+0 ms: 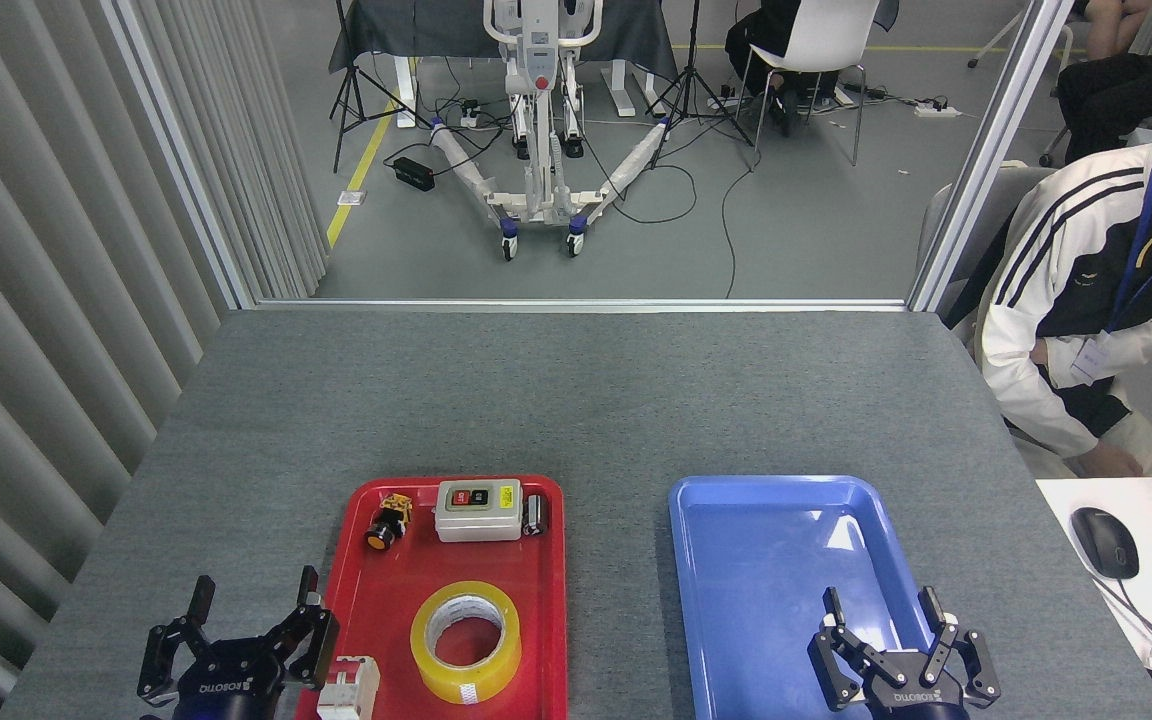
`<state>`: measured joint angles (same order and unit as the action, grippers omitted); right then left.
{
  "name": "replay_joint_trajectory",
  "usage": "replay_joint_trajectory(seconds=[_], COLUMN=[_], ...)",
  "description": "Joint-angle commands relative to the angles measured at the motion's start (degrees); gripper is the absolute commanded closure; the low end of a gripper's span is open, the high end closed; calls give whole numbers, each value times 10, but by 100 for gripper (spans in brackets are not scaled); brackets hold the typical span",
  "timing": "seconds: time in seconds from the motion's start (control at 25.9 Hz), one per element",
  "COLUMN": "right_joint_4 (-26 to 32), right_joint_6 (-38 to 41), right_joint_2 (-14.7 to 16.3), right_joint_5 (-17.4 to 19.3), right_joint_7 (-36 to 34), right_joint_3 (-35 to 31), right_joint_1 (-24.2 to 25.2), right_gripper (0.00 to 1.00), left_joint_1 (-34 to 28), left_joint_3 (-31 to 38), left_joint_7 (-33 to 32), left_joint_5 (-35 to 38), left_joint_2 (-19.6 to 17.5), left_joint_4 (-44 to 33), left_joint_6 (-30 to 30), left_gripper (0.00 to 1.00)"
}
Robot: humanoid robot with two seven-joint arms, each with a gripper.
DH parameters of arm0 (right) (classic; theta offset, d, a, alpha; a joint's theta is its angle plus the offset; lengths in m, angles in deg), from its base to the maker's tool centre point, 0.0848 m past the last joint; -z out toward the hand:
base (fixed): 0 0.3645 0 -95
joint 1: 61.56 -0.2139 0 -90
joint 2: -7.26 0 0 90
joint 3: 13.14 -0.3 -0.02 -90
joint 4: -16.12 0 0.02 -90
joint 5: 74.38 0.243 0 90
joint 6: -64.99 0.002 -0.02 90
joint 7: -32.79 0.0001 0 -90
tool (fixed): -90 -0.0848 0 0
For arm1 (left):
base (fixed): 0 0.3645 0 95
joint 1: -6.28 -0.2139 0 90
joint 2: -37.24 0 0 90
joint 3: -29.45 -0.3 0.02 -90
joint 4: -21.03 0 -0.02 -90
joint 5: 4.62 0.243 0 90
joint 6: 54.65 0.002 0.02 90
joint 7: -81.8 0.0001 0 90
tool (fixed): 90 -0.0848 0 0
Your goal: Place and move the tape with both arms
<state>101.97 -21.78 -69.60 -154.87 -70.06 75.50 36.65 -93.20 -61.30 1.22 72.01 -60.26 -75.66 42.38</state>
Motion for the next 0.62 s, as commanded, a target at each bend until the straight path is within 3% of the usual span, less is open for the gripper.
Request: replay_joint_trajectory(seconds=[0.0,0.15,0.58], right_joint_4=[-1,-2,-5], right_joint_6=[0,0,-2], right_joint_2=[-5,-10,-9], right_joint_5=[-1,-7,-13], right_joint_7=[0,0,-1], right_joint_3=[0,0,-8], right_joint_1=[0,0,0], right_gripper=[0,0,0], left_joint_1=[-4,-4,-6], left_joint_3=[1,5,0], left_joint_7=[-2,2,2], left_joint_5=[-3,-81,-82], left_joint_2=[-1,-7,-27], left_joint_4=[-4,-7,-4], left_joint_6=[1,-18,-50], left_gripper=[0,0,0])
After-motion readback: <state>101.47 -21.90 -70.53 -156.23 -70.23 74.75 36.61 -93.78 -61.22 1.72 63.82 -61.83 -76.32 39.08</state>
